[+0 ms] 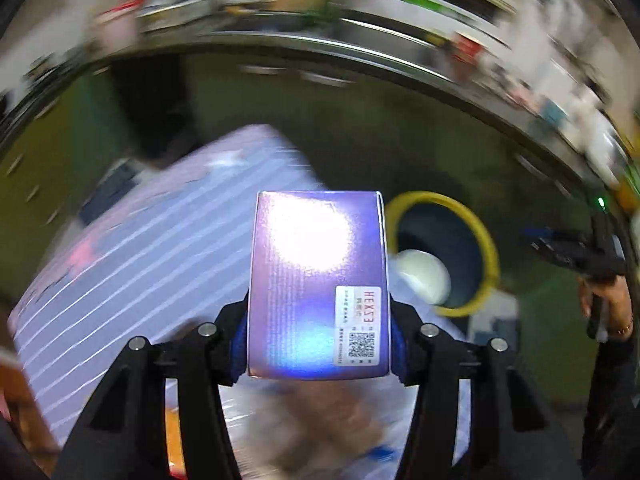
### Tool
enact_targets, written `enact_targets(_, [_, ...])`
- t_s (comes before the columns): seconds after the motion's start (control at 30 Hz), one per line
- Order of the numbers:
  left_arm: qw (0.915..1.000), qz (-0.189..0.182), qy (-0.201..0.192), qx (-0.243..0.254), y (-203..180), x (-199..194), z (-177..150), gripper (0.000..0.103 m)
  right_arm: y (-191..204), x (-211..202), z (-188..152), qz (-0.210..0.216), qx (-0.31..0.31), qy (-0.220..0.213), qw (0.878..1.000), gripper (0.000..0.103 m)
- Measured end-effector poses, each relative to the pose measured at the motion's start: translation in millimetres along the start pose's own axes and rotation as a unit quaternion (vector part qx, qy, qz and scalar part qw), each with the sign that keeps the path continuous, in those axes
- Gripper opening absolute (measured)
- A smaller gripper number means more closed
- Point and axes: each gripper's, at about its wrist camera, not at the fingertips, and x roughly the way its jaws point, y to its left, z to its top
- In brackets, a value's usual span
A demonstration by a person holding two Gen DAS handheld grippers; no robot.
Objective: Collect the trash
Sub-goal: 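Carry the purple box over the bin and release it with the left tool, then grasp the clear plastic cup on the table with the right tool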
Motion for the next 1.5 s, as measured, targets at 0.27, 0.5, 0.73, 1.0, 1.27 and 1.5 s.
enact_targets(0.27, [0.9925, -0.057, 0.076, 0.077, -120, 103, 32, 0.052, -53, -28, -36, -0.016, 0.031, -0.009, 0.999, 0.031])
enact_targets(0.5, [0.99, -0.046, 0.101, 0.088, -165, 172, 46, 0.063, -82, -23, -49, -0.017, 0.06, -0.004, 0.998, 0.031])
enact_targets(0.73, [0.9937, -0.051, 0.068, 0.073, -152, 152, 48, 0.077, -83, -13, -52, -0.016, 0.058, 0.007, 0.998, 0.031])
enact_targets(1.0, [0.9982, -0.054, -0.006, 0.027, -89, 60, 26, 0.079, -56, -1, -45, -0.02, 0.035, 0.022, 0.999, 0.035])
enact_targets(1.27, [0.9979, -0.011, -0.061, -0.017, -19, -31, -36, 0.086, 41, 14, -26, 0.073, -0.042, 0.067, 0.994, 0.053])
enact_targets(1.5, [0.9955, 0.026, -0.078, -0.049, 15, -72, -98, 0.088, 150, 36, -8, 0.18, -0.075, 0.151, 0.969, 0.067])
